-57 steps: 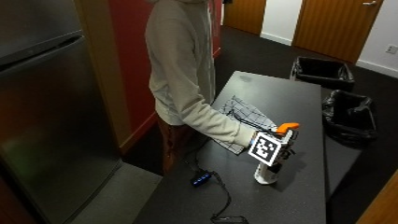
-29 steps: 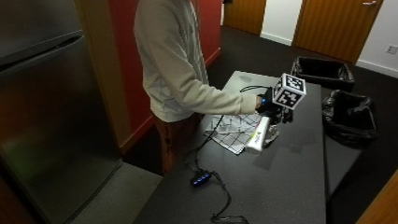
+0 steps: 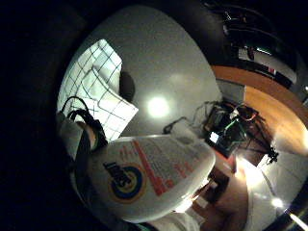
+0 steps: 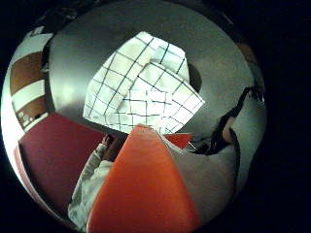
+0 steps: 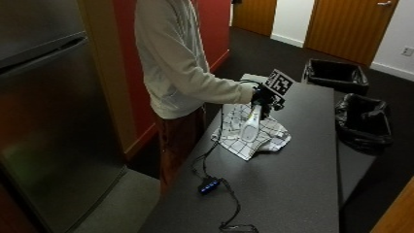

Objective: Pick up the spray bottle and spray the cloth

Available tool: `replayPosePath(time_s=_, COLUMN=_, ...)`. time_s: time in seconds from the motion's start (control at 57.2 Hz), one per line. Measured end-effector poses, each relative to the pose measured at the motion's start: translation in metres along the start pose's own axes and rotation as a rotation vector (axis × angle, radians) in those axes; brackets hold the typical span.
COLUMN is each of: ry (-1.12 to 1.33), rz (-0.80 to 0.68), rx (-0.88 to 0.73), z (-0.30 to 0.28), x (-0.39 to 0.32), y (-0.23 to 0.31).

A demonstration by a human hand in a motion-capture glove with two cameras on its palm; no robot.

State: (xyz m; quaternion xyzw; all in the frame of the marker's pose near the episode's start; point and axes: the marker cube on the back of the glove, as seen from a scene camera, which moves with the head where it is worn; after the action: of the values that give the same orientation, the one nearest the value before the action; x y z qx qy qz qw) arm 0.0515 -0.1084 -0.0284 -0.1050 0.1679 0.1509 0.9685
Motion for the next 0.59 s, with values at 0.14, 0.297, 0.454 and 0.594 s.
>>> replayPosePath(time_s=0.14, ry=0.001, rz=0.013, rx=-0.029, z=0.009, x=-0.006, y=-0.002)
replayPosePath(time_s=0.297, ry=0.015, rz=0.255, rx=-0.014, z=-0.003, x=-0.008, y=-0.008)
replayPosePath(time_s=0.454, ry=0.011, rz=0.077, rx=0.022, z=-0.024, x=-0.009, y=0.005)
replayPosePath(time_s=0.594, ry=-0.033, rz=0.278, rx=0.051, z=-0.034, x=0.000, y=0.003)
